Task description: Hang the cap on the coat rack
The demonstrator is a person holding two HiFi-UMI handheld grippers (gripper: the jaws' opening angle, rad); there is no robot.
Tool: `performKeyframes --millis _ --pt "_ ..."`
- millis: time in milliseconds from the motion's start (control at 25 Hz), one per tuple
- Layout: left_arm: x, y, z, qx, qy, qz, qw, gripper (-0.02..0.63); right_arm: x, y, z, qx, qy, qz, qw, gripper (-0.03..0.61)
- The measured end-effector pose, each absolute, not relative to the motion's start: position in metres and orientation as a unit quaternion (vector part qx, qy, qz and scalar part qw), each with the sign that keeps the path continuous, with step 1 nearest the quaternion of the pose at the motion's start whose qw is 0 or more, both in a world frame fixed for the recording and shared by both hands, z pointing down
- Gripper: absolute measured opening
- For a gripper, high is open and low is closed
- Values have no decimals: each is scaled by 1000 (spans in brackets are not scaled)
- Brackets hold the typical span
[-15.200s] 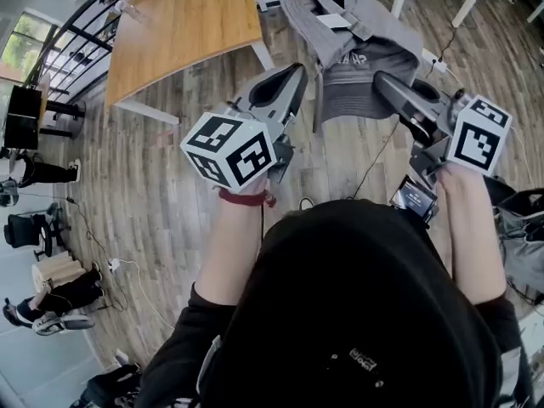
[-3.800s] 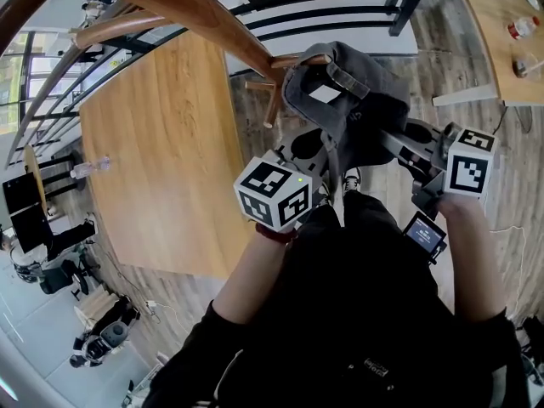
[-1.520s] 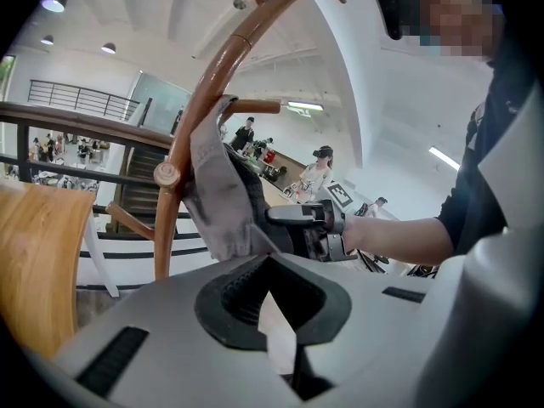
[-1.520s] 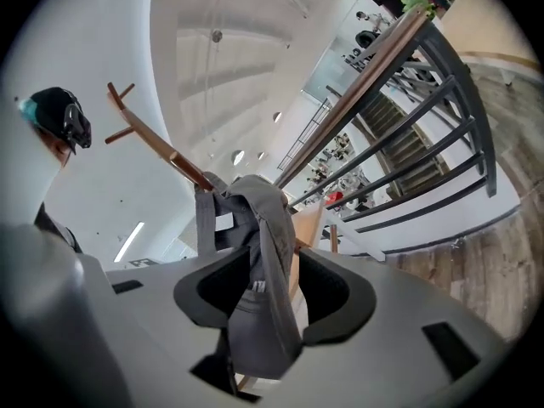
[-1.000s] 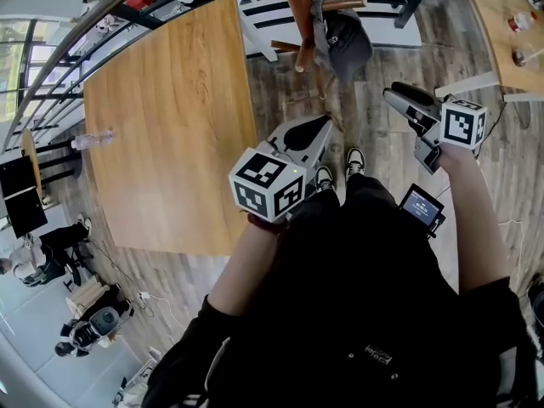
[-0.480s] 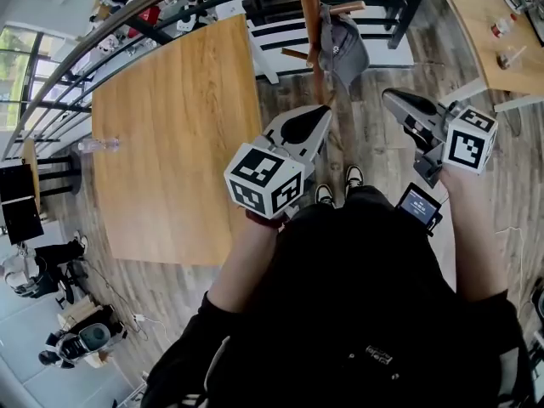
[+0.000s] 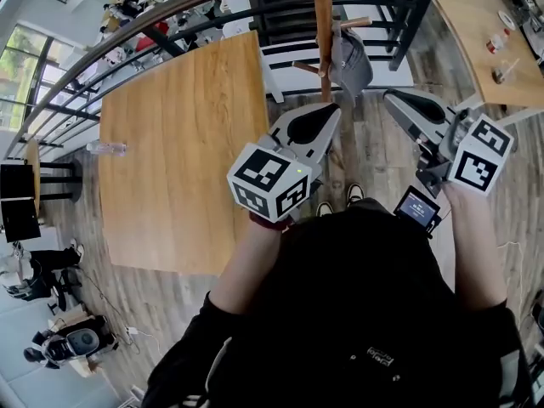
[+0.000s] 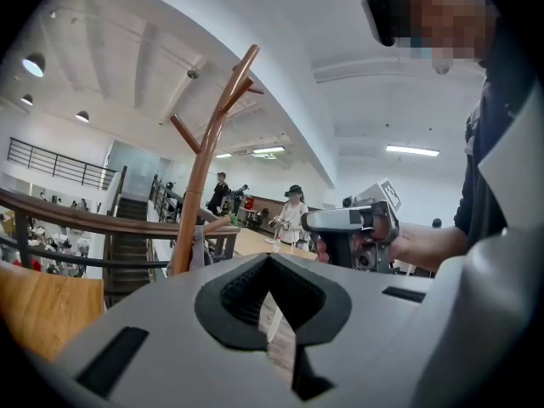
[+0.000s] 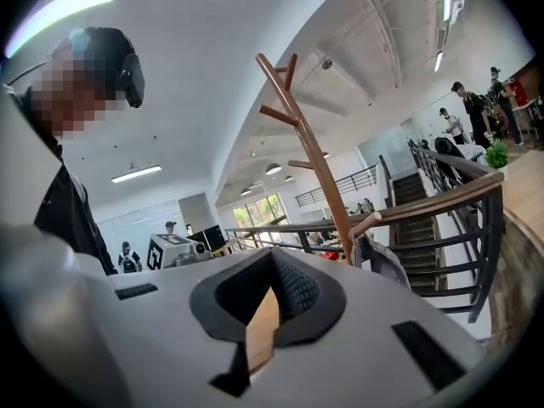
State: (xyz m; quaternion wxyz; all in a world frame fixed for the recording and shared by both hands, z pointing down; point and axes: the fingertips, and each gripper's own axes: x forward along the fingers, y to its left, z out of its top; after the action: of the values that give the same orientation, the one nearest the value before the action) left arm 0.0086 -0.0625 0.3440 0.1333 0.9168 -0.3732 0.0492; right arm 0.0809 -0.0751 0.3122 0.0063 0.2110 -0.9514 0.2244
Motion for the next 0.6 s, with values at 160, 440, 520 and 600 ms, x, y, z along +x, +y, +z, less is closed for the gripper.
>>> performKeyframes --millis 160,440,520,600 --pt "6 -60 345 916 -376 46 134 -3 81 -71 319 212 -950 230 12 17" --pt "2 -59 344 916 -376 48 132 -3 79 -72 321 212 -950 230 19 17" --pt "2 -59 343 916 -375 48 131 -3 78 -71 320 211 -950 230 19 17" --pt "1 -59 342 917 -374 48 131 -3 77 -71 319 210 -950 230 20 17"
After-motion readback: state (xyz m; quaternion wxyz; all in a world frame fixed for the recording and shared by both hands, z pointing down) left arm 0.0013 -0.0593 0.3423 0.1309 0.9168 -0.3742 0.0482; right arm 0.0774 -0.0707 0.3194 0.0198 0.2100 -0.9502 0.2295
